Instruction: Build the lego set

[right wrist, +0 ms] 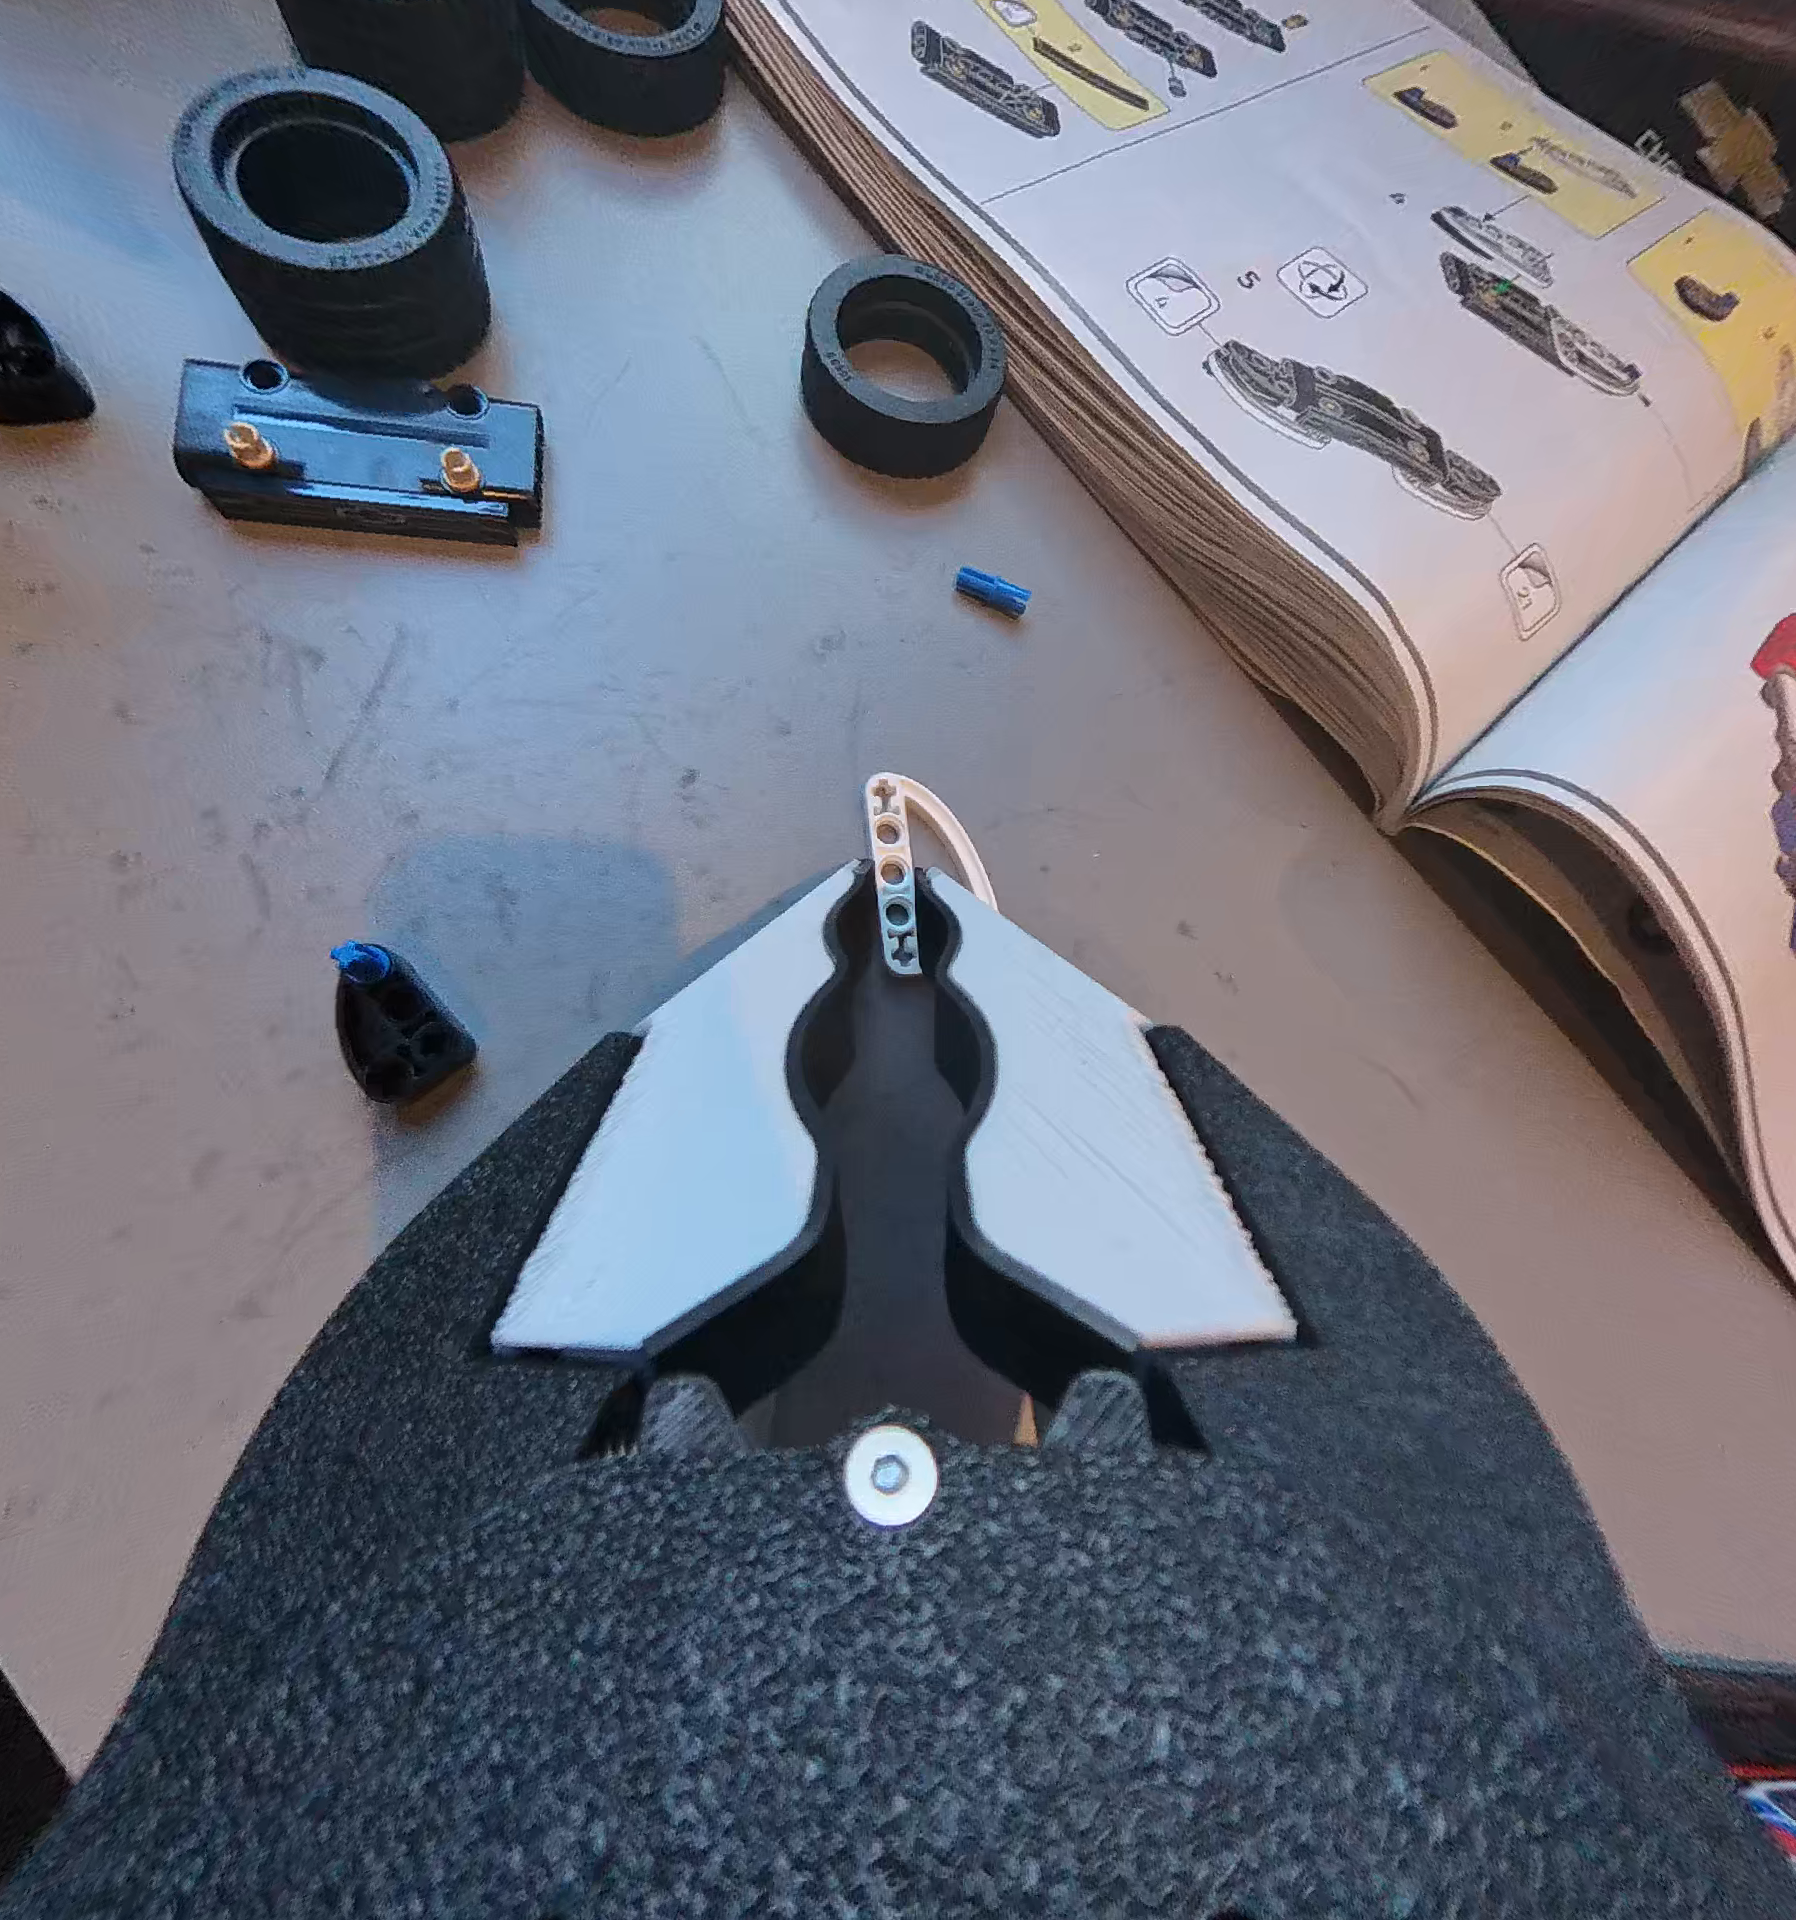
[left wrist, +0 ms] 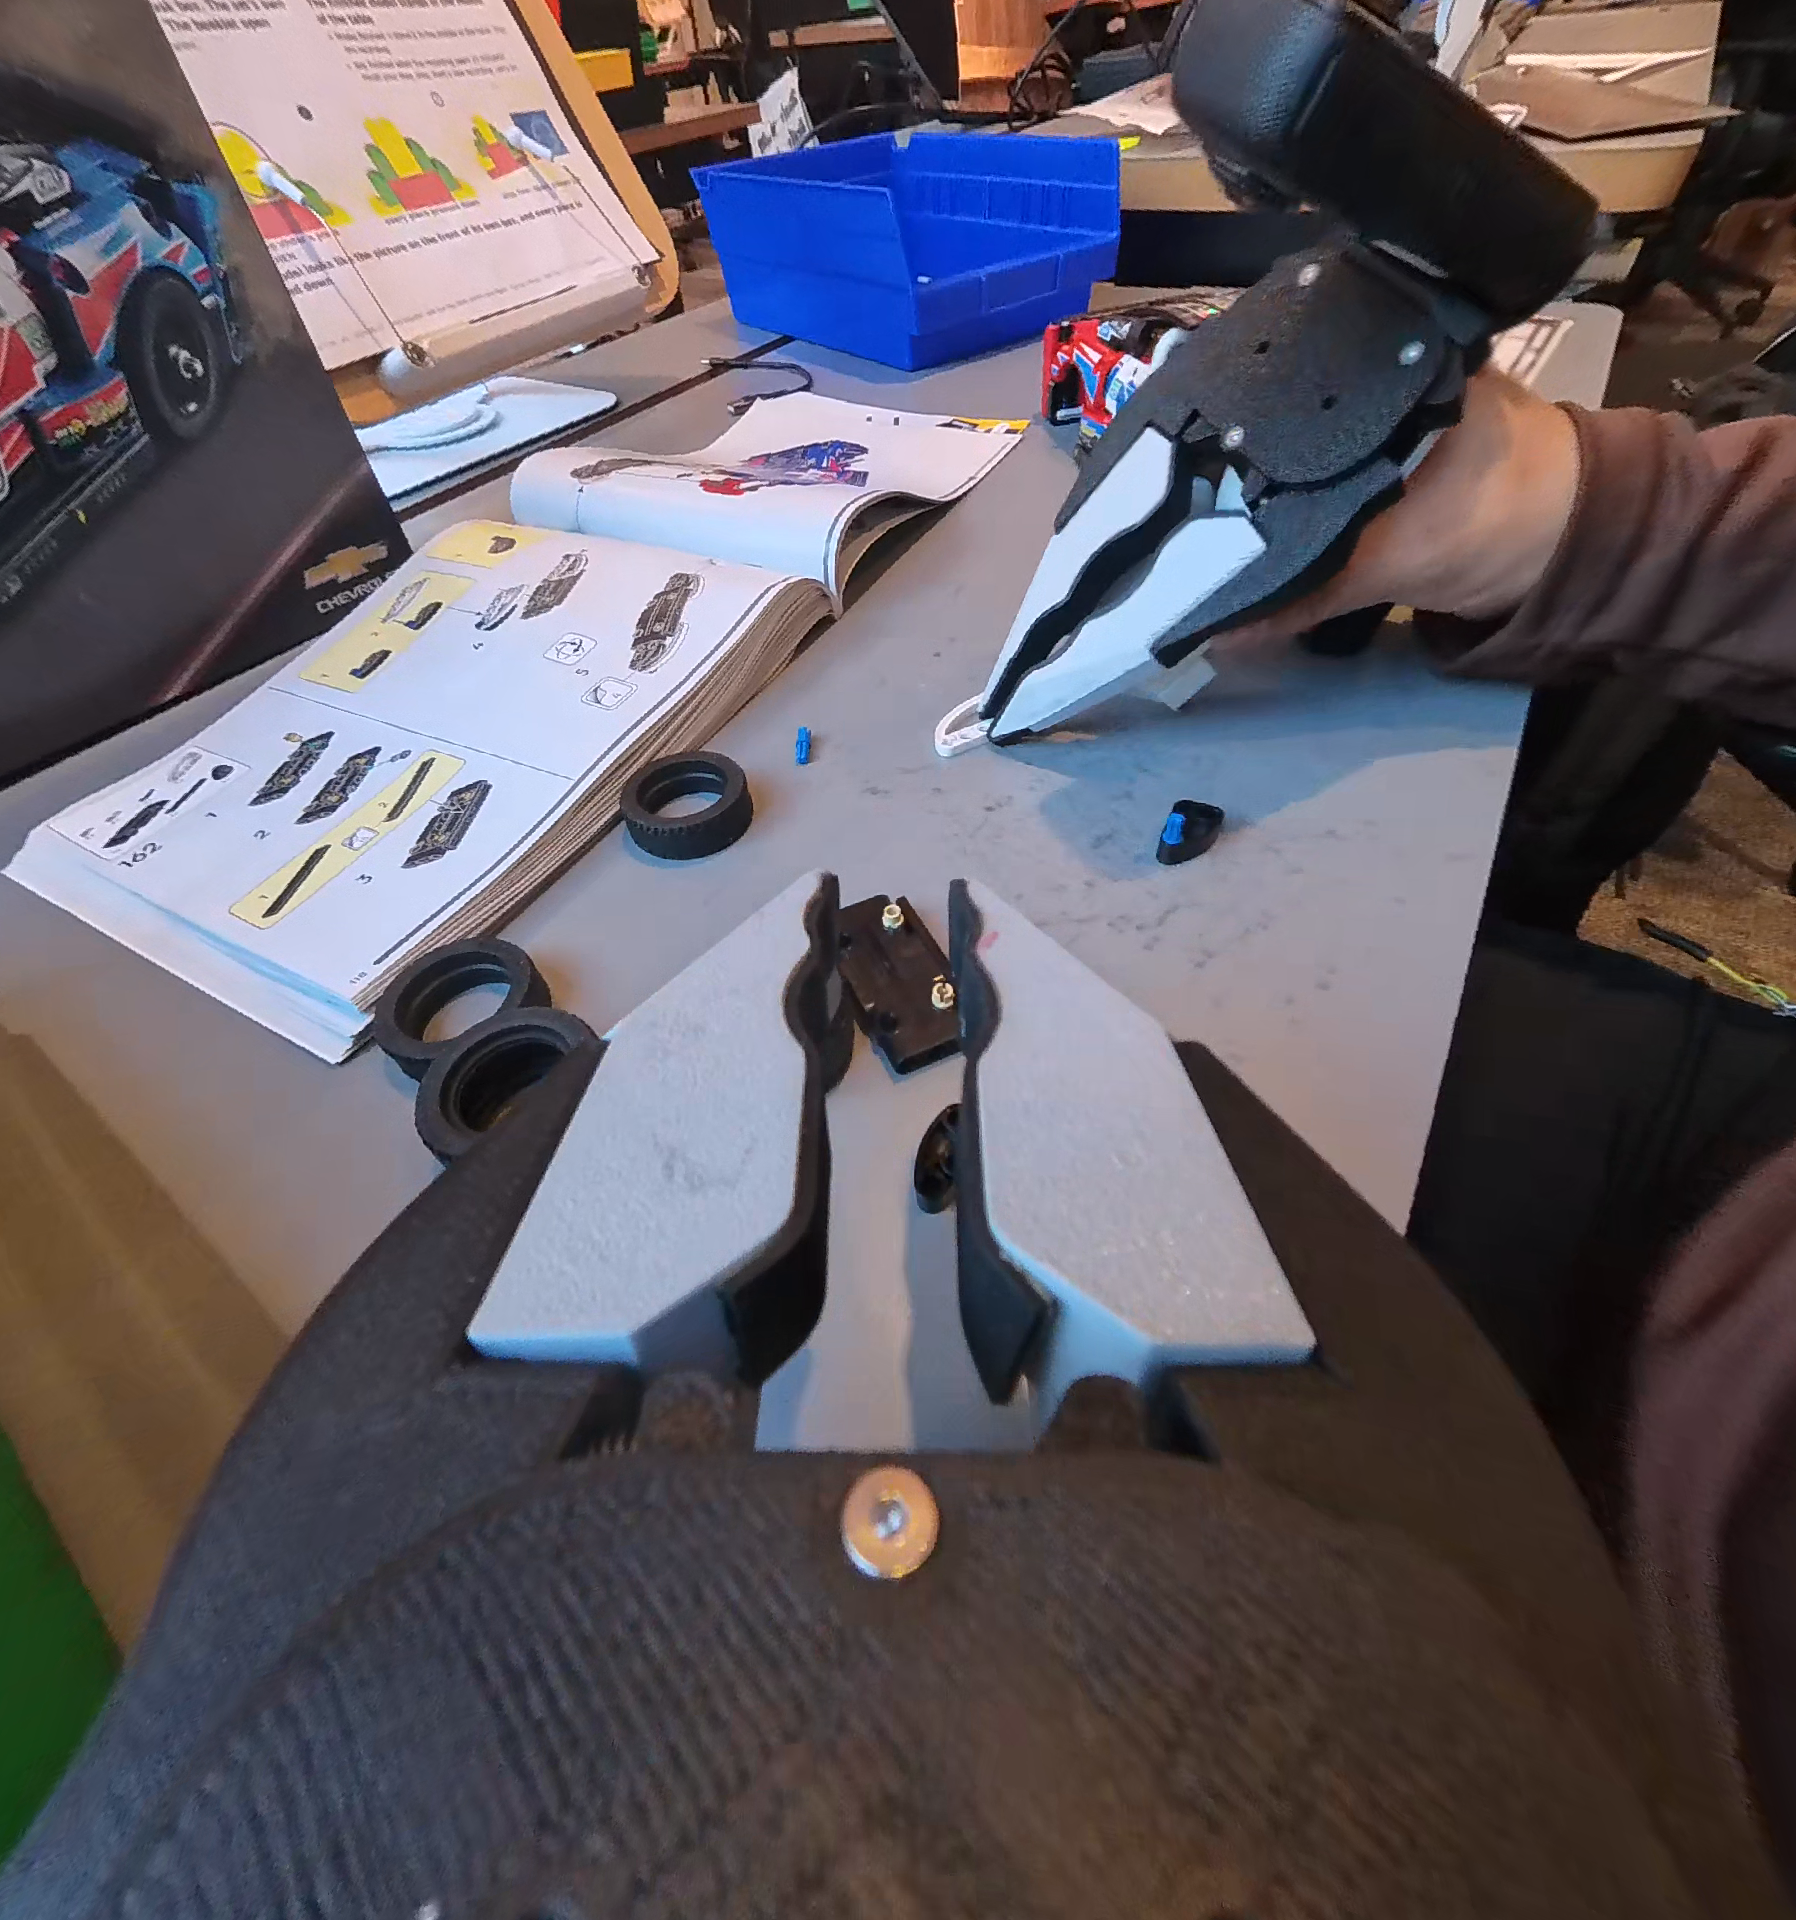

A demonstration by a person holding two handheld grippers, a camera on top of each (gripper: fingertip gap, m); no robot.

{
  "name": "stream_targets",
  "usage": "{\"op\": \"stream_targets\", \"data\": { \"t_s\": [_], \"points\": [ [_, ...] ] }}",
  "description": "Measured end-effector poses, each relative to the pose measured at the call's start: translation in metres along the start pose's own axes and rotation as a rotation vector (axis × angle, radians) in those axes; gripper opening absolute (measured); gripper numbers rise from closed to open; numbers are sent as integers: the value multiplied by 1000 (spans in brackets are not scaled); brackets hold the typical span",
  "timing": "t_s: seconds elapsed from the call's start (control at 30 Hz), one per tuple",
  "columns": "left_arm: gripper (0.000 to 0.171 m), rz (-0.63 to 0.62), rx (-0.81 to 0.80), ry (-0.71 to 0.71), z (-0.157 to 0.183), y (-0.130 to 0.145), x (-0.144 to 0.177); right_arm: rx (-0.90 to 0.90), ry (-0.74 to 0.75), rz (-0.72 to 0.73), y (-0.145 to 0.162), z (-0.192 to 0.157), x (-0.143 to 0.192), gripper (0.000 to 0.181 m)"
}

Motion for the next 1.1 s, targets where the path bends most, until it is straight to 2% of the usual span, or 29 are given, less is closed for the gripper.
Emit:
{"op": "stream_targets", "data": {
  "t_s": [0.13,0.27,0.5,0.63,0.73,0.9,1.1],
  "points": [
    [18,-9,-17,-13,1,1,-1,27,10,-3,2,-5,5,6],
    [18,-24,-40,-31,2,2,-3,80,86,-11,8,-9,15,7],
    [16,-129,-3,-35,-1,8,-14,80,123,136,-1,-13,36,7],
    [16,-169,130,76,2,2,-24,112,131,166,-7,-16,32,7],
    [20,-209,244,155,8,-14,-34,157,178,193,-13,-16,31,7],
    [20,-221,244,182,-2,-47,-58,209,234,251,-24,-15,32,7],
    [24,-319,381,327,-5,-48,-84,268,291,291,-32,-17,40,7]
  ]
}}
Point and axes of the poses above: each gripper's, where its closed fingertips meet, x back along the fingers, y out of its underside, z = x × y across the jaws, the point moved 6 cm from there along x, back along the fingers, and after that the axes turned 14 degrees about x, right-handed, at the moved point
